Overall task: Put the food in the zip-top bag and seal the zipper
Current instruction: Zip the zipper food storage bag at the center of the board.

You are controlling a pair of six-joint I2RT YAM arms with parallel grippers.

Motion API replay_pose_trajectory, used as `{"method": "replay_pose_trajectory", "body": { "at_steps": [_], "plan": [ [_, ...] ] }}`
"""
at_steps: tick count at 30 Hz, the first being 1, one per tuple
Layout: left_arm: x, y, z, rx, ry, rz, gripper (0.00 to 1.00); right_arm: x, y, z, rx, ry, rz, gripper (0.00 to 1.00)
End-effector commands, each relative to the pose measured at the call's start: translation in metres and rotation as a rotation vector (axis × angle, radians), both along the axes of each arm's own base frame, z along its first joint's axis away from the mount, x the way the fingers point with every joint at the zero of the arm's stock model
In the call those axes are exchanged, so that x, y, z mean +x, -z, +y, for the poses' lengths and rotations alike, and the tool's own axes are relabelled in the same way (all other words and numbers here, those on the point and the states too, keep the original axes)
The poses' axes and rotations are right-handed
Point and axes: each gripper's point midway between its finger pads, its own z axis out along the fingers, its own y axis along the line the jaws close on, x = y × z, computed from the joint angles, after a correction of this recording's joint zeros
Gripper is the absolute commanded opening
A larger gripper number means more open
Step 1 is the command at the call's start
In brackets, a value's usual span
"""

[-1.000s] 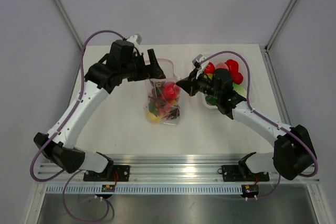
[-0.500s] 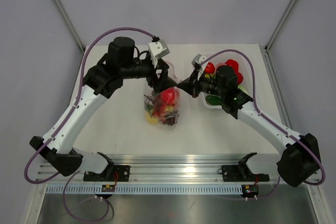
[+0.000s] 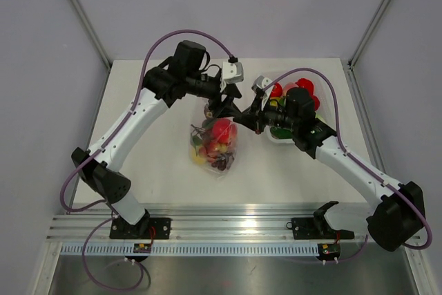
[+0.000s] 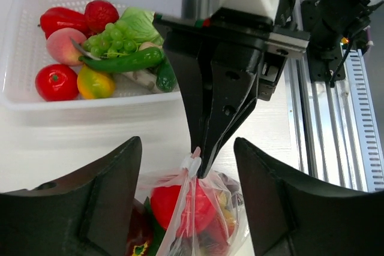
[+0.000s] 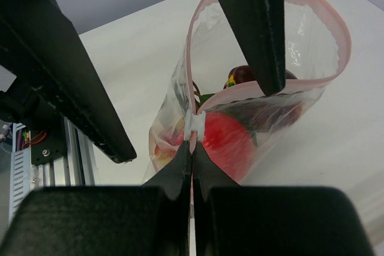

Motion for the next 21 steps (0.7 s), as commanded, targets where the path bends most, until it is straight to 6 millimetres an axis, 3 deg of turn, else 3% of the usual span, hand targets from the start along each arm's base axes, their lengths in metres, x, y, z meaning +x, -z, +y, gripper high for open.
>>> {"method": "replay_pose_trajectory", "body": {
  "at_steps": [1,2,5,12,21],
  "plan": [
    [-0.016,-0.013,-0.002,-0.010,0.130,-0.019,0.63,-0.010,-0.047,0.002,0.067,-0.043,-0.125,0.00],
    [-0.017,-0.020,-0.002,-0.016,0.149,-0.038,0.57,-0.010,-0.046,0.002,0.065,-0.043,-0.123,0.00],
    [-0.020,-0.010,0.000,0.015,0.170,-0.007,0.52,-0.011,-0.046,0.002,0.066,-0.046,-0.122,0.00],
    [-0.034,0.002,0.010,0.027,0.207,0.030,0.52,-0.011,-0.046,0.001,0.059,-0.045,-0.123,0.00],
    [-0.029,0.009,0.007,0.036,0.184,0.066,0.48,-0.011,-0.047,0.002,0.060,-0.048,-0.120,0.00]
  ]
}}
